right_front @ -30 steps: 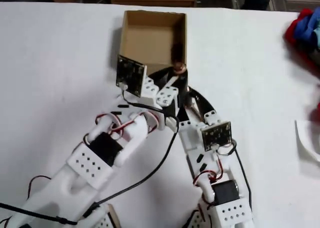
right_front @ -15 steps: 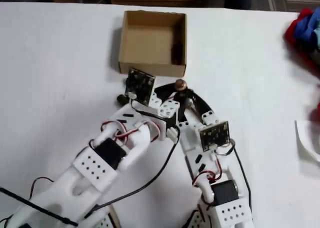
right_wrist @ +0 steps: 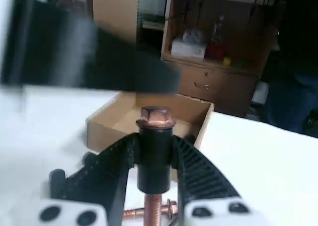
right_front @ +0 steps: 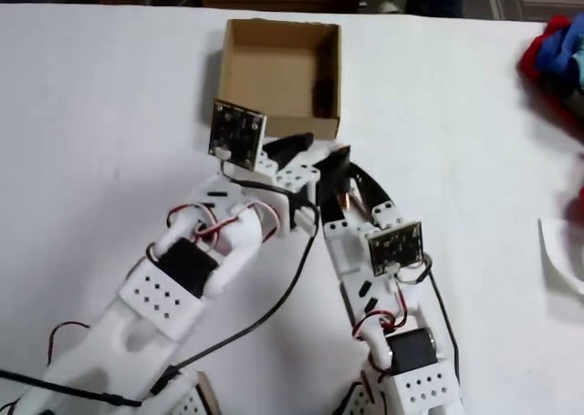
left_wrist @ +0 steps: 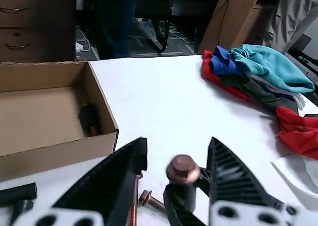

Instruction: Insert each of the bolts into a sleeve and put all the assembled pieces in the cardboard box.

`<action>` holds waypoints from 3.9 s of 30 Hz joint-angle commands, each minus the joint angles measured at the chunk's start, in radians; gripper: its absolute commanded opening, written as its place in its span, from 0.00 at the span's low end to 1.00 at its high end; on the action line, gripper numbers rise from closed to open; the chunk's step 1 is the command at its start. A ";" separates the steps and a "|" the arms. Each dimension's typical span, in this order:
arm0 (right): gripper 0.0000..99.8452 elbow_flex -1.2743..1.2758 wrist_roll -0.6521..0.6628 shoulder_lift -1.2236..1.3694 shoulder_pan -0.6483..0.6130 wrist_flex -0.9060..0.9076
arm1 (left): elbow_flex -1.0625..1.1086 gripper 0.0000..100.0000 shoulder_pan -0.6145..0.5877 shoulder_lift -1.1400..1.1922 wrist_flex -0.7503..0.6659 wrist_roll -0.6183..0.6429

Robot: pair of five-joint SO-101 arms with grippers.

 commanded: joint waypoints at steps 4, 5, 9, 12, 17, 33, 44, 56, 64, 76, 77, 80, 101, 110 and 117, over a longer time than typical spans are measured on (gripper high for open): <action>0.02 0.009 0.000 -0.007 0.007 -0.001 | -0.065 0.22 -0.017 -0.011 0.006 0.005; 0.02 0.009 0.000 -0.007 0.007 -0.001 | -0.067 0.22 -0.018 -0.015 0.006 0.005; 0.02 0.009 0.000 0.001 0.013 0.004 | -0.131 0.22 -0.064 -0.015 0.012 0.003; 0.02 0.009 0.000 0.001 0.013 0.094 | -0.159 0.22 -0.186 -0.008 0.014 -0.002; 0.02 -0.017 -0.002 0.002 0.096 0.125 | -0.065 0.22 -0.414 -0.017 0.089 -0.002; 0.02 -0.937 0.000 0.940 0.119 0.351 | 0.036 0.22 -0.674 -0.017 0.371 -0.304; 0.02 -1.771 -0.084 1.681 0.125 0.789 | 0.077 0.22 -0.707 -0.015 0.341 -0.408; 0.02 -3.017 -0.092 2.325 0.102 1.264 | 0.136 0.22 -0.760 -0.017 0.293 -0.410; 0.02 -3.090 -0.331 2.591 0.088 1.173 | 0.180 0.22 -0.760 -0.011 0.272 -0.410; 0.02 -3.078 -0.305 2.638 0.045 1.063 | 0.303 0.22 -0.752 -0.015 0.178 -0.402; 0.02 -3.063 -0.305 2.638 0.047 1.027 | 0.314 0.22 -0.752 -0.015 0.161 -0.402; 0.02 -2.980 -0.285 2.638 0.047 0.918 | 0.326 0.22 -0.753 -0.015 0.146 -0.402; 0.02 -2.845 -0.226 2.832 0.042 0.668 | 0.328 0.22 -0.752 -0.015 0.152 -0.402; 0.02 -2.901 -0.226 2.875 0.041 0.694 | 0.321 0.22 -0.750 -0.015 0.149 -0.407; 0.08 -2.897 -0.221 2.875 0.041 0.696 | 0.325 0.22 -0.750 -0.015 0.149 -0.408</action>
